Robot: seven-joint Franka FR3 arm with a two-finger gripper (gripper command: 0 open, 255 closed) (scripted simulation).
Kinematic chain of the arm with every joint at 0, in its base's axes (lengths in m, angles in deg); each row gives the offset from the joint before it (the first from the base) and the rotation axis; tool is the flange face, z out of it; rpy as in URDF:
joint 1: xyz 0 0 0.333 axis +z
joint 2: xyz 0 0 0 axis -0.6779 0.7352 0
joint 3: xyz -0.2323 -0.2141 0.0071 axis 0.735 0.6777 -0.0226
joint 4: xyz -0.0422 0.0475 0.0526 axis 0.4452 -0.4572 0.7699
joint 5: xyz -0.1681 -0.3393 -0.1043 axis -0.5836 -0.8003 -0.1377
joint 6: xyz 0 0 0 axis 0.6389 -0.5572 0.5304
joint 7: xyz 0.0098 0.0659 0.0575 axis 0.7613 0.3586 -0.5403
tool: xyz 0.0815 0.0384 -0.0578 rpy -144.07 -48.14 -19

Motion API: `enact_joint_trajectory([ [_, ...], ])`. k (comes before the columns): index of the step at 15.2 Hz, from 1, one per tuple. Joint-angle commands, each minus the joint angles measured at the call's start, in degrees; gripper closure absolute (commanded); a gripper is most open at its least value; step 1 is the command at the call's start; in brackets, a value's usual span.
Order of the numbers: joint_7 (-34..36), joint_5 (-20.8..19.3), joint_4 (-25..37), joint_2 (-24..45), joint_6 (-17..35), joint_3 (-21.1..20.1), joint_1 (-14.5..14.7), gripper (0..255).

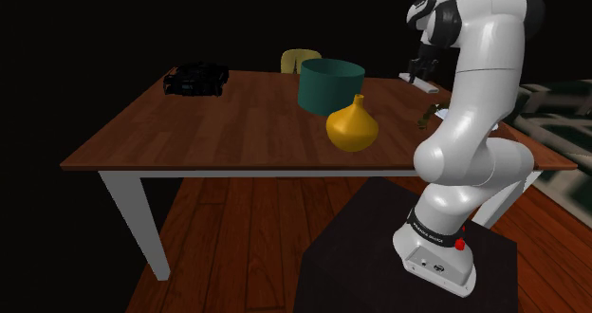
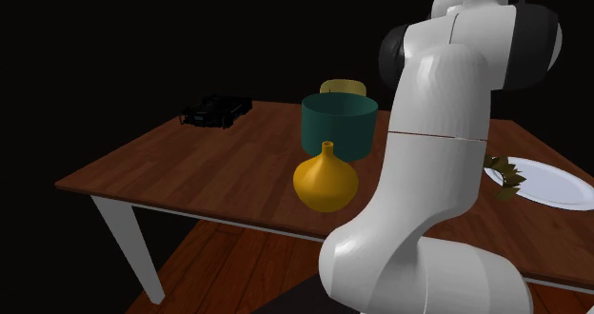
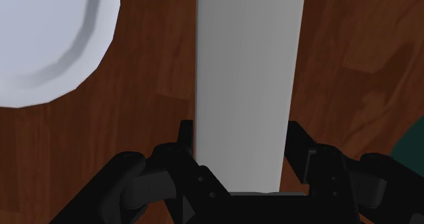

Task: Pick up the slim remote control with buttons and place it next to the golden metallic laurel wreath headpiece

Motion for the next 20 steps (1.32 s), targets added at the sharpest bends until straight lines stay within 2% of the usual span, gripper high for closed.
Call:
enact_joint_trajectory([
  [1, 0.0, 0.0, -1.9, -0.1, 1.8, -0.1, 0.3, 255],
  [20, -1.4, 2.1, -11.4, 3.6, 14.6, -1.2, 0.3, 255],
])
